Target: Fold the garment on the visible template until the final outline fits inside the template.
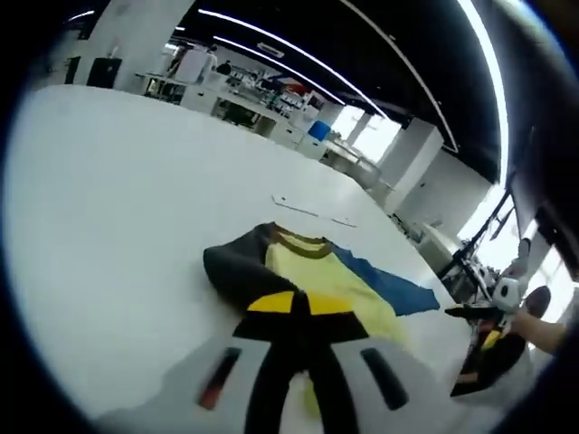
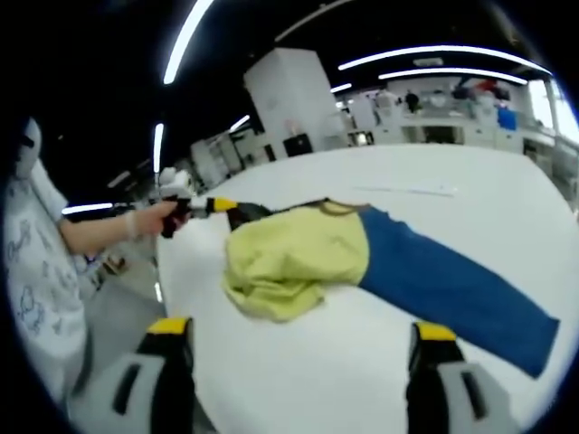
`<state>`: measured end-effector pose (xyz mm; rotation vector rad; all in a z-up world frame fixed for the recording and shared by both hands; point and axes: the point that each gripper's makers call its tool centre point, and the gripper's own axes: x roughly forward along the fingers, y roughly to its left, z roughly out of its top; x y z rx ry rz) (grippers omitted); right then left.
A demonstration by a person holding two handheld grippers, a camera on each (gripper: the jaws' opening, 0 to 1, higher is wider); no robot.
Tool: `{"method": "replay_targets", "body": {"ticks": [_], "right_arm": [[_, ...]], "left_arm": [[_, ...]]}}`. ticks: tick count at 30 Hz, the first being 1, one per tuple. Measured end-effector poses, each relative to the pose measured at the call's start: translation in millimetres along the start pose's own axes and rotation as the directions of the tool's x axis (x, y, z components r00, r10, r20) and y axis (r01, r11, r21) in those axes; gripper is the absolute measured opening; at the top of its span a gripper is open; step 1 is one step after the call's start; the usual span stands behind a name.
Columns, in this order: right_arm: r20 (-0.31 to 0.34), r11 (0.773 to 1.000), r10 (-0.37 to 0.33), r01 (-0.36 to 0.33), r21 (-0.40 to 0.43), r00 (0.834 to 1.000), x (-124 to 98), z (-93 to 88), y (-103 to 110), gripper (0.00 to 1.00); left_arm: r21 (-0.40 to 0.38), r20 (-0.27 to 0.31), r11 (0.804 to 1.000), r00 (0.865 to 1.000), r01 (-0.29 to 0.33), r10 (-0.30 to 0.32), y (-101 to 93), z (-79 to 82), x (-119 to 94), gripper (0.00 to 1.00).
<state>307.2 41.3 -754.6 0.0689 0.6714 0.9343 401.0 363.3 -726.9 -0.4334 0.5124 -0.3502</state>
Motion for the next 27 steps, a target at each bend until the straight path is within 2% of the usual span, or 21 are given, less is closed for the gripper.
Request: {"method": "replay_targets", "body": {"ticks": [4,7,8,11,14,21,24,27], "right_arm": [[0.002,1.000,0.000,0.000,0.002,1.000,0.0,-0.5,1.1,0.99],[0.001,1.000,-0.006,0.006,0.005,1.000,-0.9,-1.9,0.5,0.99],[0.003,1.000,-0.008,0.008,0.008,1.000,-1.8,-2.3,-0.2,0.99],[0.008,1.000,-0.013,0.013,0.013,1.000,-3.7,-3.0,-2.1,0.99],[0.011,1.000,-0.018,0.017,0.023,1.000,-4.9,-4.9,-4.7,0.99],[0.009,0.999,-0.025,0.024,0.034,1.000,-7.4,-9.7,-8.8,0.99],[0.010,0.999,-0.029,0.028,0.042,1.000,-8.5,-11.4,-10.0,0.99],[0.012,0.998,-0.032,0.031,0.049,0.999,-9.7,-12.9,-9.8,0.97]], "left_arm": [[0.042,-0.016,0.998,0.999,0.043,-0.042,-23.4,13.2,12.3,0.00],[0.037,-0.023,0.997,0.997,0.075,-0.074,-29.3,23.8,23.2,0.00],[0.046,-0.026,0.995,0.996,0.084,-0.083,-42.5,23.0,25.2,0.00],[0.054,-0.031,0.992,0.994,0.110,-0.108,-50.2,29.3,36.8,0.00],[0.045,-0.031,0.989,0.990,0.140,-0.138,-68.1,29.9,46.3,0.00],[0.051,-0.065,0.980,0.980,0.192,-0.189,-93.7,22.4,74.2,0.00],[0.050,-0.084,0.975,0.974,0.215,-0.210,-110.3,12.4,85.2,0.00],[0.055,-0.112,0.974,0.970,0.222,-0.215,-110.5,1.1,95.2,0.00]]}}
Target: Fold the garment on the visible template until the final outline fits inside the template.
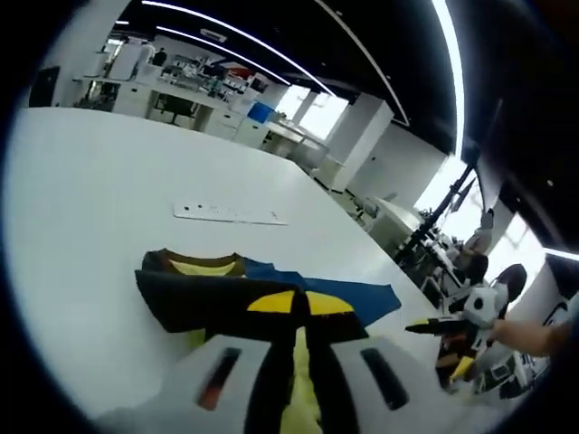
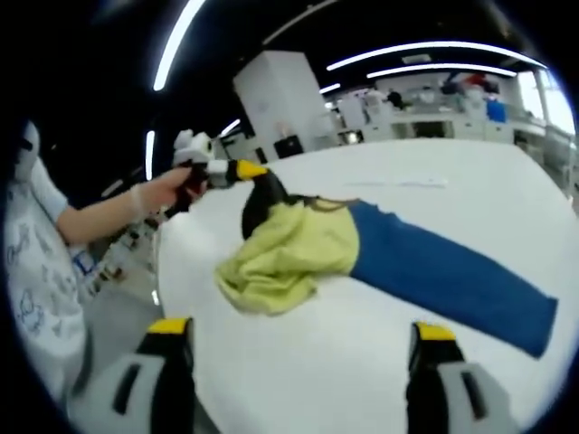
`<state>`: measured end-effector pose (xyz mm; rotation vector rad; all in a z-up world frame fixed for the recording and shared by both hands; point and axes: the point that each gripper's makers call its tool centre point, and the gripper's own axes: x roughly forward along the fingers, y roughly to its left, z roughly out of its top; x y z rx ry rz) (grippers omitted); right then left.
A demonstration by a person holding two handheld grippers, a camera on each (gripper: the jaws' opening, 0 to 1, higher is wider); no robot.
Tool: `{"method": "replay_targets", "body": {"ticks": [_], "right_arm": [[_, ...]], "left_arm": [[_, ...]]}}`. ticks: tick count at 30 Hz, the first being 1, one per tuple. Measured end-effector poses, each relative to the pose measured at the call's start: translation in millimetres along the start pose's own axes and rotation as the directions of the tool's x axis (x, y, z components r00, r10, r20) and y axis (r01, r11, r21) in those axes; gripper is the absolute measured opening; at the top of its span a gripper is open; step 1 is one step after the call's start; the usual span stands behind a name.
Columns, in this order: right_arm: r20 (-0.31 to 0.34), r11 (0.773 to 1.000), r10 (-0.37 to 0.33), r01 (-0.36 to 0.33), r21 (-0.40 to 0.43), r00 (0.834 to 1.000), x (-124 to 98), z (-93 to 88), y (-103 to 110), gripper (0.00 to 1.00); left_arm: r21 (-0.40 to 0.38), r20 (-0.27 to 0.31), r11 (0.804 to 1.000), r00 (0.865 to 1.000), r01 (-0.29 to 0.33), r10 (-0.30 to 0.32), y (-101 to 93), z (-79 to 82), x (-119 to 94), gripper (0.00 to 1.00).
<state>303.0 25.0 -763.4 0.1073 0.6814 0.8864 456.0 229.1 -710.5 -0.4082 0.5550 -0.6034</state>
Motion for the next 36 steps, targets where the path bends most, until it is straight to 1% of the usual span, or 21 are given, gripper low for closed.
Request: {"method": "replay_targets", "body": {"ticks": [1,4,6,8,10,12,14,15,16,20,26,28,29,30,31,32,34,35,36], "right_arm": [[0.000,1.000,0.000,0.000,0.008,1.000,-0.4,-1.1,0.4,0.96],[0.008,1.000,-0.005,0.005,0.016,1.000,-1.4,-2.8,1.1,0.97],[0.009,1.000,-0.008,0.008,0.022,1.000,-2.3,-4.0,0.0,0.97],[0.012,1.000,-0.011,0.011,0.027,1.000,-2.6,-4.3,0.1,0.98],[0.014,1.000,-0.014,0.014,0.027,1.000,-2.9,-4.0,0.3,0.98],[0.019,0.999,-0.018,0.018,0.027,1.000,-3.2,-3.2,0.2,0.98],[0.021,0.999,-0.019,0.018,0.031,1.000,-3.9,-3.0,-0.5,0.98],[0.023,0.999,-0.020,0.020,0.033,1.000,-4.3,-2.9,-1.1,0.98],[0.025,0.999,-0.022,0.021,0.034,0.999,-4.6,-2.8,-1.5,0.98],[0.028,0.999,-0.024,0.023,0.040,0.999,-6.2,-3.7,-2.6,0.98],[0.028,0.999,-0.028,0.026,0.046,0.999,-6.6,-5.0,-1.4,0.98],[0.029,0.999,-0.026,0.025,0.048,0.999,-6.1,-4.9,-0.7,0.98],[0.031,0.999,-0.025,0.023,0.048,0.999,-5.5,-4.8,0.2,0.98],[0.030,0.999,-0.024,0.022,0.048,0.999,-4.8,-4.8,1.3,0.98],[0.029,0.999,-0.022,0.020,0.047,0.999,-3.9,-5.1,2.6,0.98],[0.028,0.999,-0.021,0.019,0.047,0.999,-3.4,-5.2,2.9,0.98],[0.030,0.999,-0.016,0.015,0.049,0.999,-2.5,-5.0,3.9,0.98],[0.030,0.999,-0.015,0.013,0.050,0.999,-2.1,-5.0,4.4,0.98],[0.030,0.999,-0.013,0.011,0.048,0.999,-1.3,-4.9,5.4,0.98]], "left_arm": [[-0.003,-0.011,1.000,1.000,0.001,-0.001,-3.4,-5.7,2.9,0.00],[-0.001,-0.036,1.000,0.999,0.004,-0.004,-6.3,-16.0,11.8,0.00],[-0.001,-0.060,1.000,0.998,0.008,-0.008,0.2,-23.6,18.2,0.00],[0.000,-0.076,1.000,0.997,0.010,-0.010,-5.0,-27.7,24.1,0.00],[0.001,-0.100,1.000,0.995,0.015,-0.014,1.0,-35.7,29.3,0.00],[0.010,-0.124,1.000,0.992,0.015,-0.013,-2.1,-44.2,33.1,0.00],[0.015,-0.144,1.000,0.989,0.015,-0.012,-1.2,-50.7,36.6,0.00],[0.019,-0.151,1.000,0.988,0.015,-0.012,-4.1,-52.0,37.3,0.00],[0.039,-0.165,0.999,0.986,0.023,-0.016,-5.8,-55.4,38.1,0.00],[0.063,-0.174,0.998,0.985,0.030,-0.019,-1.4,-56.9,37.0,0.00],[0.105,-0.163,0.993,0.986,0.049,-0.032,-2.6,-51.5,32.6,0.02],[0.125,-0.153,0.990,0.987,0.063,-0.043,-3.2,-49.3,30.7,0.07],[0.135,-0.150,0.989,0.988,0.060,-0.039,-3.9,-49.5,30.0,0.13],[0.151,-0.141,0.987,0.990,0.053,-0.032,-3.2,-47.8,29.4,0.23],[0.188,-0.124,0.981,0.992,0.058,-0.035,-3.2,-44.3,28.9,0.30],[0.202,-0.120,0.977,0.992,0.065,-0.041,-4.6,-43.5,28.0,0.35],[0.206,-0.124,0.975,0.991,0.084,-0.059,-6.1,-43.2,24.9,0.39],[0.206,-0.119,0.973,0.990,0.099,-0.076,-11.4,-43.3,21.9,0.40],[0.213,-0.116,0.972,0.990,0.098,-0.075,-11.7,-43.0,20.4,0.44]]}}
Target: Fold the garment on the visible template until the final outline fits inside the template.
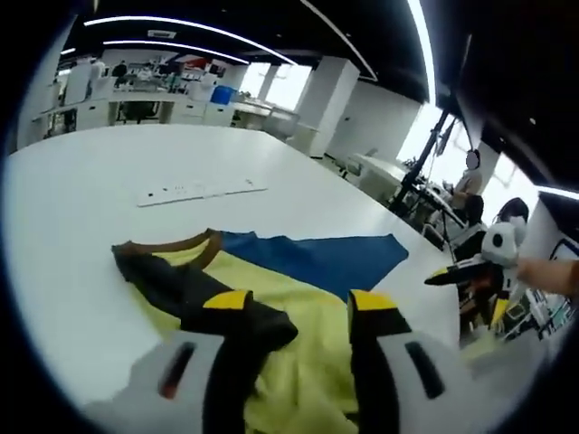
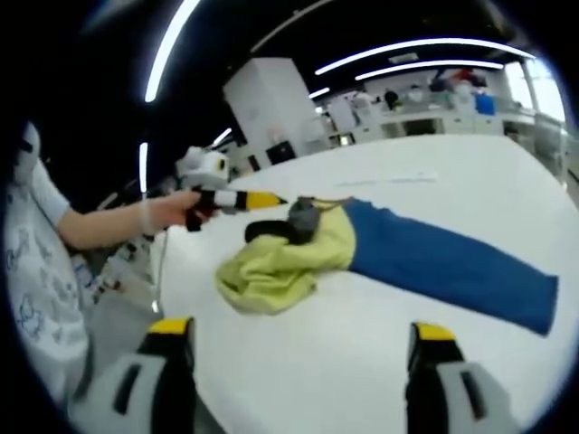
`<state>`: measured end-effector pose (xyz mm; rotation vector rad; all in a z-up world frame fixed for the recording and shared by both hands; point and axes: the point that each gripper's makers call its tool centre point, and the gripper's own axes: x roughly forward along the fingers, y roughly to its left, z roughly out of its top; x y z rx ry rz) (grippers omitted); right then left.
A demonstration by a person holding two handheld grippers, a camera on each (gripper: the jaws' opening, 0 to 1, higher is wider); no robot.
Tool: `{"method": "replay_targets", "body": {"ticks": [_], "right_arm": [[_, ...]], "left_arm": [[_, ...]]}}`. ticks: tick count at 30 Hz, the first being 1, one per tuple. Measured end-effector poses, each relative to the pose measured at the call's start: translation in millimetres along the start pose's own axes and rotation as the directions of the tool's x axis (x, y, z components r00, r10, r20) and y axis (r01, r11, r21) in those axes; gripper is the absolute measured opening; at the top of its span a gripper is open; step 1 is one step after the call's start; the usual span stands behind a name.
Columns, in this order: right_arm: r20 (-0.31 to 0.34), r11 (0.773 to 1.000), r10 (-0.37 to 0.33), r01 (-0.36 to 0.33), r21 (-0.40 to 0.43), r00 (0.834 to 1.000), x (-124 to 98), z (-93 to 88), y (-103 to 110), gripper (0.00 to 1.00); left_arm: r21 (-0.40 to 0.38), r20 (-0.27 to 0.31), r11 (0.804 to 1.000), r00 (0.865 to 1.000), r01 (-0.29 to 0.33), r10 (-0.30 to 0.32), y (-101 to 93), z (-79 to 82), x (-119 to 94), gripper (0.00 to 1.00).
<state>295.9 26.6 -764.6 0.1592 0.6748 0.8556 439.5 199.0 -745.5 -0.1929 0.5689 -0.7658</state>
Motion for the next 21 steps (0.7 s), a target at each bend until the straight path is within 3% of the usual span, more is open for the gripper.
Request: {"method": "replay_targets", "body": {"ticks": [6,8,14,21], "right_arm": [[-0.004,1.000,0.008,-0.008,-0.001,1.000,2.5,-1.0,1.4,0.98],[-0.003,1.000,0.010,-0.010,0.000,1.000,3.0,-0.8,2.2,0.98],[-0.005,1.000,0.016,-0.016,0.001,1.000,5.4,-2.5,4.2,0.98],[-0.007,1.000,0.020,-0.020,0.005,1.000,7.6,-4.3,7.6,0.98]], "left_arm": [[0.058,0.004,0.998,1.000,-0.010,0.010,9.8,-0.5,-9.5,0.70],[0.062,0.005,0.998,1.000,-0.019,0.018,11.0,-3.3,-15.0,0.73],[0.043,-0.007,0.998,0.999,-0.048,0.048,26.1,-14.5,-31.8,0.70],[-0.010,-0.050,0.991,0.989,-0.137,0.136,56.5,-41.6,-55.7,0.61]]}}
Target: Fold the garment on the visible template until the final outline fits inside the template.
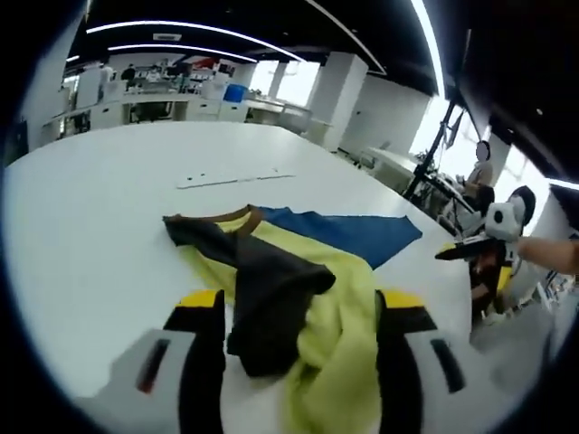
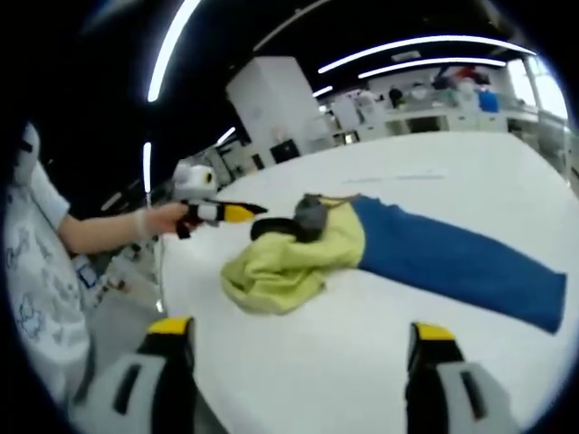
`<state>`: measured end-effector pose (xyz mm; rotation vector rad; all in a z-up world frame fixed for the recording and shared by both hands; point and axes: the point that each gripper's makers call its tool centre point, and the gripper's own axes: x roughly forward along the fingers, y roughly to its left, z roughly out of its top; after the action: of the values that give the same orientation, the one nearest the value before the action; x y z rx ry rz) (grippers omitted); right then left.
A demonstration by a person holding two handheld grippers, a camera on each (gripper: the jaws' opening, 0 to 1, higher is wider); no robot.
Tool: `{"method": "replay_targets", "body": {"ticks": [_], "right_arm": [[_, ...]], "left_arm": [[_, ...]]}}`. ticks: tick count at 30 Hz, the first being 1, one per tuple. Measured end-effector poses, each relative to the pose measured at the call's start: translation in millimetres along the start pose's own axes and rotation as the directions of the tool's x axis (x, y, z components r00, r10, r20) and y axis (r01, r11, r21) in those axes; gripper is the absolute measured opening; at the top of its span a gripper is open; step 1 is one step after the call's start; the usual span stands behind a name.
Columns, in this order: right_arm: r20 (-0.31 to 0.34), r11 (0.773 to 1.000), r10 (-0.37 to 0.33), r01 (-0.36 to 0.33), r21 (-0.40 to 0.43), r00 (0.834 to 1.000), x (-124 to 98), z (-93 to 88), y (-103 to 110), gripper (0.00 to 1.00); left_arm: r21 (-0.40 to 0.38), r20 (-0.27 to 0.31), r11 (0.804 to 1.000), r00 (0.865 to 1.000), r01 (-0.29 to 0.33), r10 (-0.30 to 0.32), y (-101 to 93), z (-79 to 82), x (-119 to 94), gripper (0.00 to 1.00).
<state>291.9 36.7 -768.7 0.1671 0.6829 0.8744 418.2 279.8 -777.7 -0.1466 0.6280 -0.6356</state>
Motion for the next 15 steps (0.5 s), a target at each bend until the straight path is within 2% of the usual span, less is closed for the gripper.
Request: {"method": "replay_targets", "body": {"ticks": [2,7,10,15], "right_arm": [[0.001,1.000,0.000,0.000,0.001,1.000,0.0,0.0,0.2,0.98],[0.002,1.000,-0.002,0.002,0.004,1.000,-0.3,-0.5,0.7,0.98],[0.002,1.000,-0.003,0.003,0.008,1.000,-1.0,-1.7,-1.2,0.98],[0.000,1.000,-0.001,0.001,0.012,1.000,-0.3,-3.8,-1.8,0.98]], "left_arm": [[-0.023,0.001,0.999,1.000,-0.029,0.029,13.5,-7.7,-5.5,0.58],[-0.058,-0.005,0.996,0.997,-0.074,0.074,30.6,-18.7,-17.3,0.49],[-0.076,-0.008,0.993,0.996,-0.086,0.086,31.5,-21.8,-21.8,0.43],[-0.120,-0.025,0.990,0.997,-0.069,0.067,32.4,-34.3,-24.7,0.23]]}}
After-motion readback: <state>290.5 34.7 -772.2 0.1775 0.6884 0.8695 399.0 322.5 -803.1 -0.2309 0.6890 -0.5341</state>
